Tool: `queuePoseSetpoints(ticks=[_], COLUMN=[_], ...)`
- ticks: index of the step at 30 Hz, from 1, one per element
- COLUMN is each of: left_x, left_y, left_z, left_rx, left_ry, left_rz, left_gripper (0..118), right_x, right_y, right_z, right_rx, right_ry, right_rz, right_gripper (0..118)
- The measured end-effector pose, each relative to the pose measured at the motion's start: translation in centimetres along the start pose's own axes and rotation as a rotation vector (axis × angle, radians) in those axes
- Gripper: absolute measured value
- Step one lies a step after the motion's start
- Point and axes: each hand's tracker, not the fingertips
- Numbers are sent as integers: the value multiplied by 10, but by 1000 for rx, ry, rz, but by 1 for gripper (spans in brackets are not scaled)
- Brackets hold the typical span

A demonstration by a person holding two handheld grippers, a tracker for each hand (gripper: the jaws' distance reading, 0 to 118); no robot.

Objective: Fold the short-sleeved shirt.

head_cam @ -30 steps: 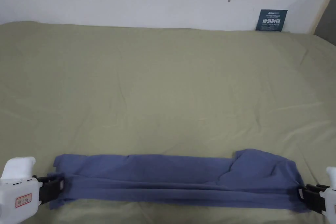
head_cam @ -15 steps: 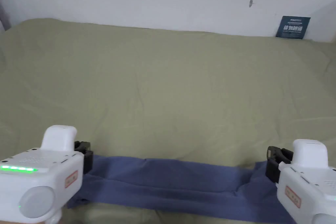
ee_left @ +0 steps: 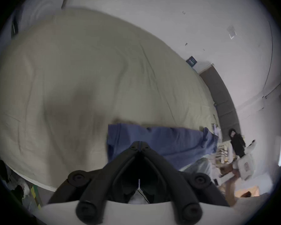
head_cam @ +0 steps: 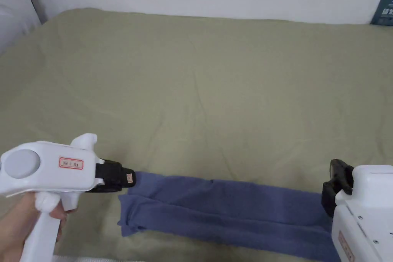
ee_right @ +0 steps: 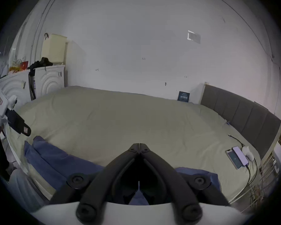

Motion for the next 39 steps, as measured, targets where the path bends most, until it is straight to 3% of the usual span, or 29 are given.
queuePoseSetpoints(ticks=[2,9,11,12,14,15,21,25,27,28,29,32,33,34,39], left_x=[-13,-37,-39,-40,-42,-42,-48,-33,-36,-36,-37,-43,-48,-46,-28], left_y=[7,11,11,10,11,8,5,1,-1,-3,-6,-13,-16,-19,-22], left_z=[-2,-6,-8,-9,-15,-21,-58,-67,-60,-58,-56,-49,-50,-49,-28], left_rx=[-39,-52,-52,-61,-80,-91,-169,-170,-148,-145,-145,-117,-121,-120,-30], left_ry=[-80,-124,-147,-157,-180,-188,-297,-259,-303,-314,-287,-102,-144,-201,-140], left_rz=[57,117,127,121,118,121,183,141,211,213,197,208,237,289,256], left_gripper=[0,0,7,19,101,118,116,115,109,94,67,29,6,6,6], right_x=[-4,-4,-2,-2,2,4,7,9,11,12,13,17,18,20,30], right_y=[-2,-8,-8,-8,-8,-8,-14,-16,-16,-17,-16,-15,-14,-13,-6], right_z=[0,-4,-4,-5,-4,-5,-8,-8,-8,-9,-9,-7,-6,-5,5], right_rx=[-6,-51,-53,-56,-57,-62,-94,-101,-102,-100,-100,-96,-94,-92,-65], right_ry=[3,15,11,8,8,6,8,5,7,6,7,10,11,11,17], right_rz=[4,-3,15,26,22,15,-18,-27,-38,-43,-48,-71,-75,-80,-90], right_gripper=[0,0,0,0,0,0,0,0,0,0,0,0,0,0,0])
